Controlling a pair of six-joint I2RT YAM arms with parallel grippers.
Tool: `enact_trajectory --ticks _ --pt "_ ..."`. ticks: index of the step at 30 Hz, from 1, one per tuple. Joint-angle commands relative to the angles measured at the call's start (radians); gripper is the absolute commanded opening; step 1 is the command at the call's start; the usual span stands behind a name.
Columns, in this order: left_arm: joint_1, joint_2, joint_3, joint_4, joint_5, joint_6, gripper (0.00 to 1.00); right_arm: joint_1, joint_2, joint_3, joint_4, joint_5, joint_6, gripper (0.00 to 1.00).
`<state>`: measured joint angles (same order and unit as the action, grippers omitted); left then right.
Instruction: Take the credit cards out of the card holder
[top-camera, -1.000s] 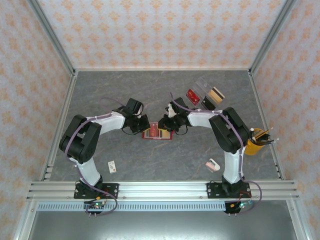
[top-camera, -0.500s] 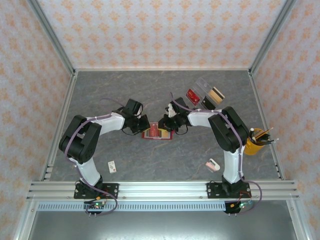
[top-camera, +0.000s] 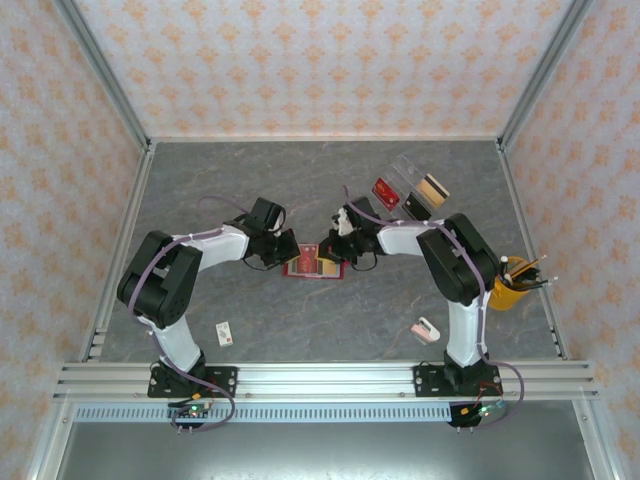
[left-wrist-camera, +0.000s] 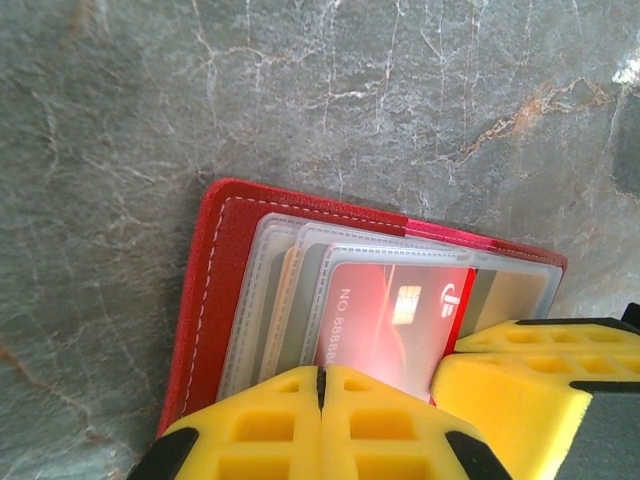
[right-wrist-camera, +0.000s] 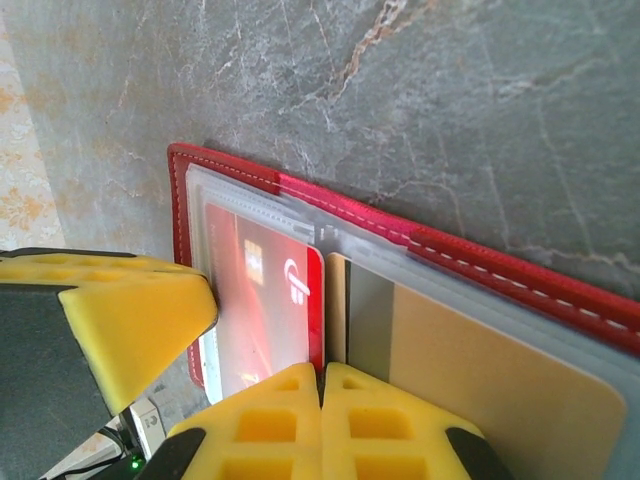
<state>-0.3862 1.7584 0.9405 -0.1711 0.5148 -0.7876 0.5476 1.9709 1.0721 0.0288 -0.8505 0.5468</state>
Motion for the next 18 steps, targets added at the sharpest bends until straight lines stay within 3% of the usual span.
enact_trajectory --ticks 1,11,18 --pt "0.004 -0.007 -0.026 -0.123 -0.076 0.01 0.02 -0.017 -0.042 -0.039 0.002 0.009 -0.017 0.0" --pt "0.004 0.003 -0.011 -0.122 -0.064 0.022 0.04 -0.021 -0.044 -0.037 -0.026 -0.007 -0.034 0.0" --pt "0.004 0.034 -0.036 -0.11 -0.07 0.005 0.03 -0.015 -0.032 -0.022 -0.015 -0.066 0.008 0.19"
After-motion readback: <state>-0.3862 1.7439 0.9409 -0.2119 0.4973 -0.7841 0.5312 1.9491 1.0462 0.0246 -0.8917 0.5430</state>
